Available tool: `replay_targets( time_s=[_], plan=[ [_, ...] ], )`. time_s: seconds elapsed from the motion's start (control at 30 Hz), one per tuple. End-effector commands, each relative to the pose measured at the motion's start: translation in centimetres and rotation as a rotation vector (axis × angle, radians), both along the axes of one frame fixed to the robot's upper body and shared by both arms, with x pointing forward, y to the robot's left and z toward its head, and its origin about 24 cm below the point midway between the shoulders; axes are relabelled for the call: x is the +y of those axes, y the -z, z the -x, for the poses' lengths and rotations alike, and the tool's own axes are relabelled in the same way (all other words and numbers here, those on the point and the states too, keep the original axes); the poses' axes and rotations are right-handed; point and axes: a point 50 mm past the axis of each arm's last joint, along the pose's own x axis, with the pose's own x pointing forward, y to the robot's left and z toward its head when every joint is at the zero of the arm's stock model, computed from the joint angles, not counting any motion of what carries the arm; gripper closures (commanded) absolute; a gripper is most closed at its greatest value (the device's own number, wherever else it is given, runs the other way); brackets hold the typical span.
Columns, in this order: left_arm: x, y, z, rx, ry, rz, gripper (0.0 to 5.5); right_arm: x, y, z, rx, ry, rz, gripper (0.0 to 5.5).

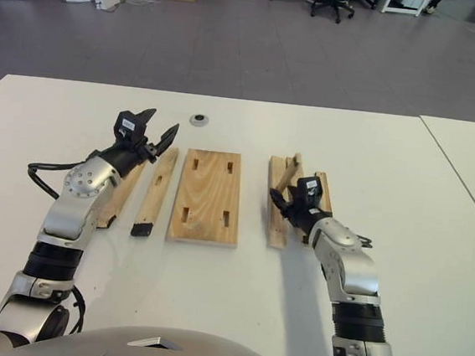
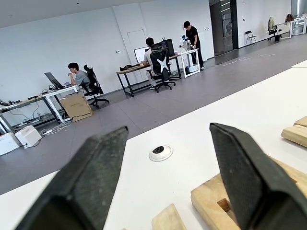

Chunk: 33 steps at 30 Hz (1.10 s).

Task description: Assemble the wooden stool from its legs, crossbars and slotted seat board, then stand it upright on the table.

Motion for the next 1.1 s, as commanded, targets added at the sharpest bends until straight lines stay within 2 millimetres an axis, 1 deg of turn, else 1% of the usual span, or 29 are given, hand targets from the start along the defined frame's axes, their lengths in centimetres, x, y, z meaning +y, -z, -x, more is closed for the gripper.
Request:
replay_targets(
  time_s=[0.03, 0.1, 0.3, 0.43, 0.53, 0.57, 0.6, 0.63, 0.67, 0.7, 0.73, 0.77, 0.8, 0.87, 0.93, 1.0, 1.07, 1.1],
  plan=[
    [0.0, 0.3, 0.1, 0.017, -0.017, 0.01, 2.38, 1.3, -0.4, 1.2, 0.082, 0.014, -0.018, 2.0],
    [-0.2, 0.3, 0.2, 0.017, -0.014, 0.01, 2.38, 1.1, -0.1, 1.5, 0.114, 0.039, 0.051, 1.97],
    [-0.4, 0.4, 0.2, 0.02, -0.008, 0.011, 2.38, 1.2, 0.8, 2.2, 0.19, 0.032, 0.103, 1.97],
    [-0.6, 0.5, 0.3, 0.019, -0.005, 0.015, 2.38, 1.7, 1.1, 2.0, 0.197, 0.016, 0.115, 2.58],
    [-1.0, 0.9, 0.3, 0.067, -0.008, 0.057, 2.38, 1.1, 0.4, 0.8, 0.148, 0.085, 0.074, 3.21],
    [-1.2, 1.1, 0.3, 0.097, -0.001, 0.098, 2.38, 1.0, 0.2, 0.5, 0.135, 0.097, 0.065, 3.37],
    [-1.4, 1.3, 0.4, 0.15, 0.004, 0.173, 2.21, 1.0, -0.4, 0.3, 0.107, 0.095, 0.035, 3.4],
    [-1.7, 1.5, 0.4, 0.206, 0.01, 0.243, 2.13, 1.2, -1.2, 0.0, 0.064, 0.081, 0.003, 3.4],
    [-2.0, 1.8, 0.4, 0.262, 0.013, 0.294, 1.94, 1.3, -2.0, -0.2, 0.021, 0.062, -0.024, 3.4],
    [-2.4, 2.7, 0.4, 0.336, 0.004, 0.295, 1.78, 1.6, -2.9, -0.4, -0.017, 0.032, -0.051, 3.4],
    [-2.7, 3.4, 0.4, 0.396, -0.004, 0.283, 1.75, 1.8, -3.5, -0.6, -0.047, 0.003, -0.064, 3.4],
    [-3.3, 3.8, 0.5, 0.462, 0.009, 0.329, 1.75, 2.1, -4.1, -0.6, -0.075, -0.038, -0.078, 3.4],
    [-4.0, 3.5, 0.6, 0.511, 0.044, 0.423, 1.75, 2.6, -4.7, -0.5, -0.107, -0.091, -0.09, 3.4],
    [-5.4, 1.9, 0.7, 0.568, 0.148, 0.66, 1.75, 3.6, -5.7, 0.0, -0.164, -0.218, -0.105, 3.4],
    [-6.1, 0.5, 0.6, 0.6, 0.229, 0.831, 1.75, 4.6, -6.5, 0.6, -0.212, -0.335, -0.11, 3.4],
    [-6.2, -0.6, 0.5, 0.619, 0.284, 0.975, 1.75, 5.6, -7.1, 1.3, -0.244, -0.428, -0.123, 3.4],
    [-6.0, -1.4, 0.5, 0.628, 0.326, 1.078, 1.75, 6.0, -7.1, 1.6, -0.256, -0.477, -0.127, 3.4],
    [-5.8, -1.7, 0.6, 0.629, 0.338, 1.116, 1.95, 6.2, -7.1, 1.8, -0.258, -0.495, -0.131, 3.4]
  ],
)
